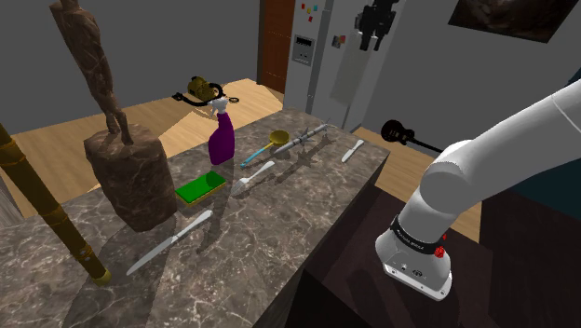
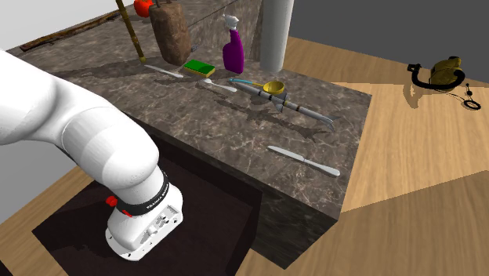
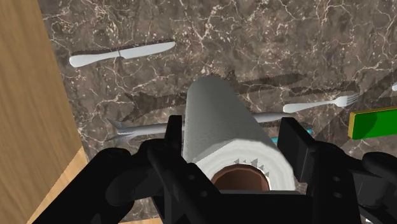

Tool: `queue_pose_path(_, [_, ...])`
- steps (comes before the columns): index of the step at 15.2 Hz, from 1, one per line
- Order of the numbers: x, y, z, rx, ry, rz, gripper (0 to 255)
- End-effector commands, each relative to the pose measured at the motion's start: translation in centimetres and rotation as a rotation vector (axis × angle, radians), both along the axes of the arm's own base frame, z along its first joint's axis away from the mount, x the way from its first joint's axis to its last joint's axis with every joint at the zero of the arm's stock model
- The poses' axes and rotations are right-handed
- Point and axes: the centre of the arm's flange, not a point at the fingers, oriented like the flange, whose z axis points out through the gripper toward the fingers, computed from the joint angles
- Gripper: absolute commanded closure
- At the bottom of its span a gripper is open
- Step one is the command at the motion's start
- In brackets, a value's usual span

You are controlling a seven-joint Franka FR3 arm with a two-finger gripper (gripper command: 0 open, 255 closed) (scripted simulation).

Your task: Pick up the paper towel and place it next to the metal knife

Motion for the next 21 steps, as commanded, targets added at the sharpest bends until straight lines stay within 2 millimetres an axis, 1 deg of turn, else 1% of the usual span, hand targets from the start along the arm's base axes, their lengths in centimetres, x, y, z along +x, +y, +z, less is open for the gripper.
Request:
queue_pose_path(1, [0.1,-0.1,1.1,0.0,0.0,0.0,255])
queue_pose_path(4, [0.1,-0.1,2.5,0.0,0.0,0.0,255])
queue_pose_path(21, [3.8,22.1,2.6,0.0,0.0,0.0,255])
